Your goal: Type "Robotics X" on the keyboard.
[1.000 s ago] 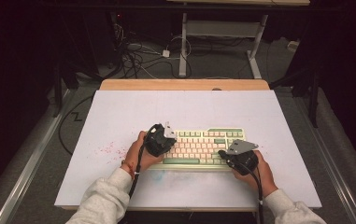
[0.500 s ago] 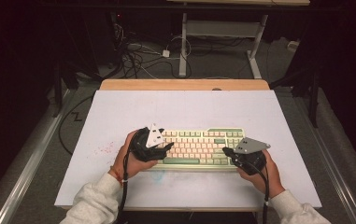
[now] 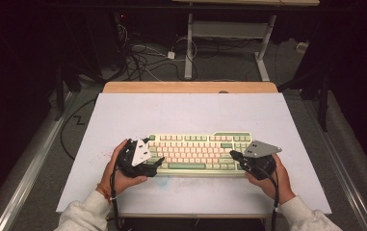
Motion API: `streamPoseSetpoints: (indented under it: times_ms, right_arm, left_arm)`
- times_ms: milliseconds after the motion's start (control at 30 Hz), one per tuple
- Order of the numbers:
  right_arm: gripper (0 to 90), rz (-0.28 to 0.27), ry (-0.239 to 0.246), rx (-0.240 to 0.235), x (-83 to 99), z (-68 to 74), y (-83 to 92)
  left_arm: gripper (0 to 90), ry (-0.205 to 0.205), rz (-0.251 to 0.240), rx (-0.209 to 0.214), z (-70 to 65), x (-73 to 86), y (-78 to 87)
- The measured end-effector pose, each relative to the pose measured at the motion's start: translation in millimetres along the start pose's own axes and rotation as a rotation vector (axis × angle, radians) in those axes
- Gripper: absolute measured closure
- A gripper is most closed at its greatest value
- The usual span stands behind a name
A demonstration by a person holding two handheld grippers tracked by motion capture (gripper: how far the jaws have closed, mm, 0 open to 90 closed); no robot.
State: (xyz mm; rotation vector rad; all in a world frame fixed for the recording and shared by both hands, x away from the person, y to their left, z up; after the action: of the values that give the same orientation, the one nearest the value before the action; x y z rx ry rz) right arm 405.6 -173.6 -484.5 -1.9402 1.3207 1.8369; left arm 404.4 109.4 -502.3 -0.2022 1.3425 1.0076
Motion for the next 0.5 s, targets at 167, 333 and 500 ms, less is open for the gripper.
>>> streamPoseSetpoints:
  times_ms: [167, 333, 500]
  right_arm:
    - [90.0, 0.005, 0.008, -0.011, -4.1, 3.2, -6.4]
    - [90.0, 0.01, -0.002, -0.022, -8.5, 3.4, -15.2]
    - [90.0, 0.017, 0.005, -0.033, -13.4, 6.7, -27.6]
  left_arm:
    - [18.8, -0.021, 0.029, -0.014, 1.8, 16.0, 13.9]
    - [18.8, -0.011, 0.057, -0.019, 2.6, 30.1, 25.1]
    - [18.8, 0.006, 0.064, -0.028, 3.6, 39.2, 34.8]
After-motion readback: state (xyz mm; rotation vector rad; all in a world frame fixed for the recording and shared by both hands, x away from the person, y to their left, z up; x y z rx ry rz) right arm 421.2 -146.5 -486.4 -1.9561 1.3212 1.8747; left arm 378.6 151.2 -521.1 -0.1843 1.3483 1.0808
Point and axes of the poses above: each handheld gripper's, and its own axes: y roughly backward along the jaws, x roughly out of its underside, z roughly to its left, the point moved 10 cm from there along -y, roughly forward along the jaws, and after that the axes turned 11 degrees about -z, right-handed, at the moved point
